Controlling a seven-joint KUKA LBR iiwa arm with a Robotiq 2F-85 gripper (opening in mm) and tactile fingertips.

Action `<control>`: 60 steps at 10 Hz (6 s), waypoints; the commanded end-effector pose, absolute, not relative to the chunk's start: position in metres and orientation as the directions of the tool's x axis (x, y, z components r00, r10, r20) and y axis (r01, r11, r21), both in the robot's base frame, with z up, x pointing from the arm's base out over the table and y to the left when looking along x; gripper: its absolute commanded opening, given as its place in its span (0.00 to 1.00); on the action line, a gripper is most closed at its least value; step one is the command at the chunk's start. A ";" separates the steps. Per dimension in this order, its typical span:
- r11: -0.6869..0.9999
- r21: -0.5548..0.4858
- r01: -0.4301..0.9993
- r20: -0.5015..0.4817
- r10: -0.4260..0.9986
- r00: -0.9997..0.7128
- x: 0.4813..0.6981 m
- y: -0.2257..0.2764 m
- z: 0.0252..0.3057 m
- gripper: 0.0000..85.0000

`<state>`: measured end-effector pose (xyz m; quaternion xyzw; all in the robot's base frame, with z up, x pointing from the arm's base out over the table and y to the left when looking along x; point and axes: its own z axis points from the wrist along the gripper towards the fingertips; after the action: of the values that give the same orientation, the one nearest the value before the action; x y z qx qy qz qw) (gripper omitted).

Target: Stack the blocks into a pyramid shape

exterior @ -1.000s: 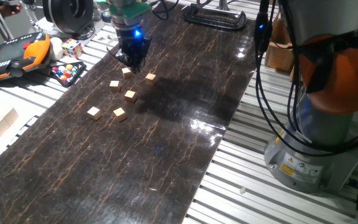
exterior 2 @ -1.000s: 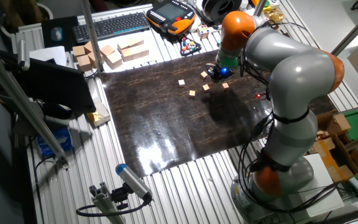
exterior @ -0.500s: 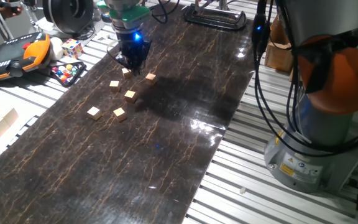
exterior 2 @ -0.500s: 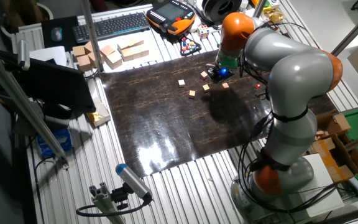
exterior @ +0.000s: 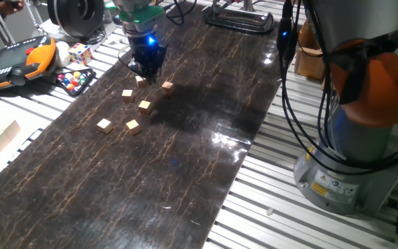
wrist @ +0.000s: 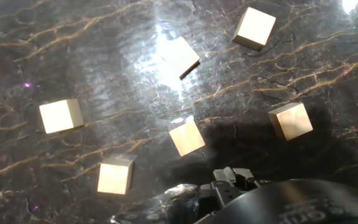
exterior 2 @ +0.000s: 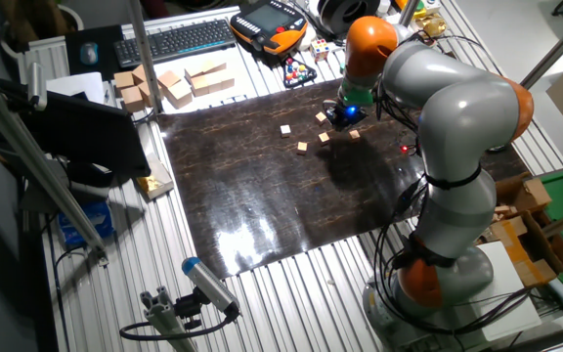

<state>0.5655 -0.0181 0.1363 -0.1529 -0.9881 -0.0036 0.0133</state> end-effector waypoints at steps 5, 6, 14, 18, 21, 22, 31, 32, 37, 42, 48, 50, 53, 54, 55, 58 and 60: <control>0.963 -0.017 0.268 0.017 0.268 -0.963 0.566 -0.018 0.136 0.01; 0.957 -0.023 0.288 -0.004 0.288 -0.958 0.566 -0.018 0.136 0.01; 0.886 0.024 0.464 -0.036 0.464 -0.885 0.599 -0.017 0.110 0.01; 0.849 0.032 0.527 -0.060 0.528 -0.847 0.611 -0.016 0.100 0.01; 0.814 0.038 0.579 -0.058 0.580 -0.812 0.613 -0.015 0.097 0.01; 0.795 0.044 0.605 -0.055 0.606 -0.793 0.614 -0.016 0.096 0.02; 0.723 0.048 0.690 -0.052 0.691 -0.721 0.621 -0.010 0.094 0.62; 0.699 0.047 0.713 -0.058 0.715 -0.697 0.620 -0.009 0.091 0.62; 0.564 0.041 0.825 -0.061 0.826 -0.561 0.612 -0.008 0.074 0.71; 0.397 0.022 0.918 -0.039 0.918 -0.396 0.601 -0.005 0.059 0.79; 0.308 0.023 0.951 -0.036 0.951 -0.307 0.589 0.002 0.047 0.78; 0.290 0.024 0.957 -0.018 0.957 -0.289 0.588 0.002 0.044 0.78; 0.269 0.030 0.963 -0.010 0.963 -0.269 0.591 0.002 0.040 0.76; 0.255 0.035 0.966 -0.008 0.967 -0.255 0.592 0.002 0.038 0.74; 0.244 0.038 0.969 -0.009 0.970 -0.243 0.593 0.003 0.037 0.73; 0.230 0.051 0.972 -0.012 0.973 -0.230 0.595 0.004 0.032 0.65; 0.245 0.058 0.968 -0.011 0.970 -0.245 0.595 0.004 0.031 0.45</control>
<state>0.5952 0.0039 0.0310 -0.6135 -0.7892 -0.0193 -0.0222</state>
